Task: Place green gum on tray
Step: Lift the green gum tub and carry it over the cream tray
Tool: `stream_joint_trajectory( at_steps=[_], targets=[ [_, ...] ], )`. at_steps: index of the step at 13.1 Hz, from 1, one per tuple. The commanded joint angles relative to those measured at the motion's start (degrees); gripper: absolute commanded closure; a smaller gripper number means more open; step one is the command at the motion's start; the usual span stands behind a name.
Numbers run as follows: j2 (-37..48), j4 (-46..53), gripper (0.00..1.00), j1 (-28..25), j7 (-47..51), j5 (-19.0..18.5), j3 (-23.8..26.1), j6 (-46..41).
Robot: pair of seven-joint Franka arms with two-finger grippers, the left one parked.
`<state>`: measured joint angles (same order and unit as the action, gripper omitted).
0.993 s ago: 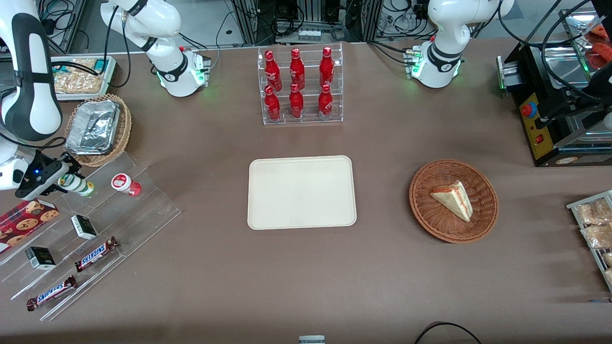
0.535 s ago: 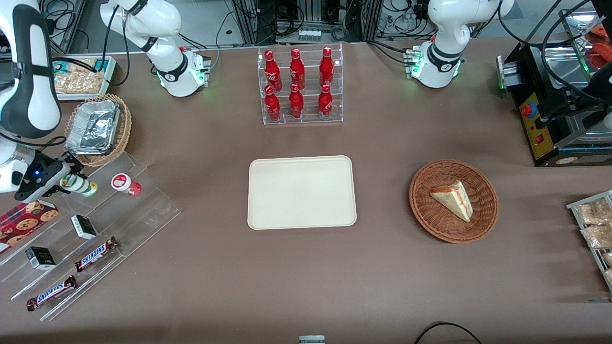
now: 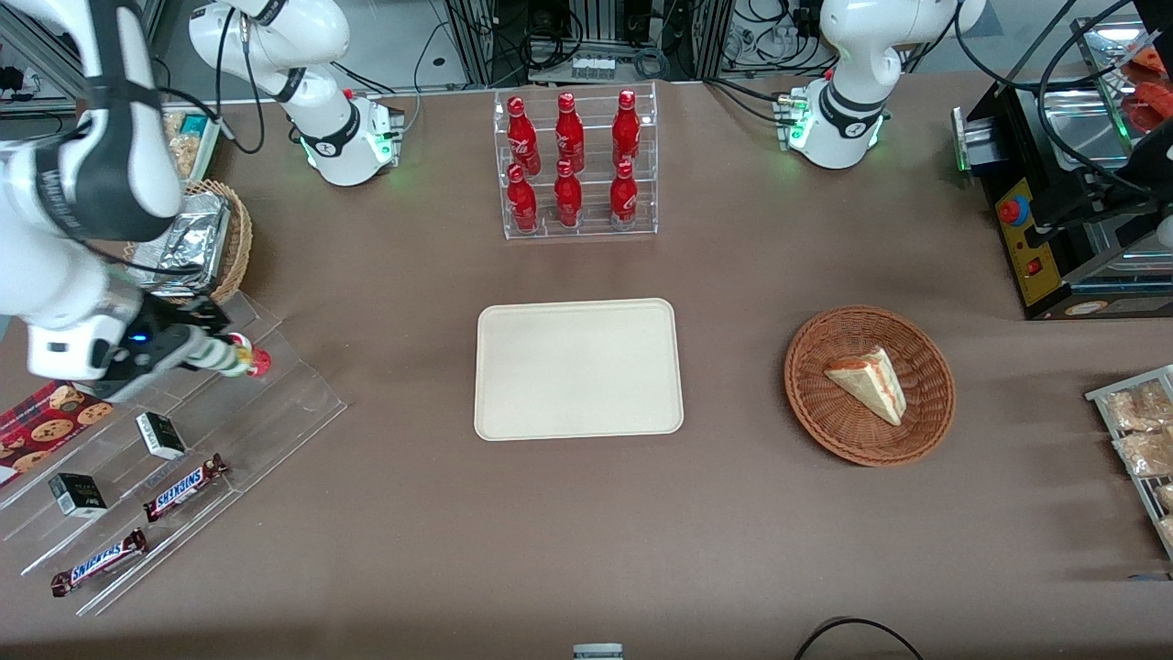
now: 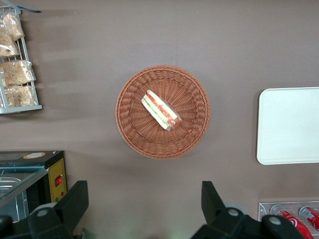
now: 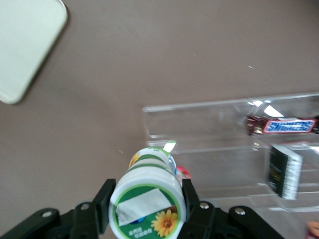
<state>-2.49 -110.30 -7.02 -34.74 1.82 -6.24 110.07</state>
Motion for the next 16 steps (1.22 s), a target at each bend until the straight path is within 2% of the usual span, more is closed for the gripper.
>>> stream_joint_trajectory(
  at_steps=[1,4,7,16],
  targets=[
    [-2.34,2.89,1.00,-6.23,11.23,1.08,-0.53,-1.79],
    [-8.12,8.06,1.00,-12.83,23.89,1.87,-0.53,-1.79],
    [-15.42,15.44,1.00,-17.39,32.68,6.00,-0.53,-1.53],
    [-27.21,23.81,1.00,-31.90,62.74,6.09,-0.53,1.27]
  ],
)
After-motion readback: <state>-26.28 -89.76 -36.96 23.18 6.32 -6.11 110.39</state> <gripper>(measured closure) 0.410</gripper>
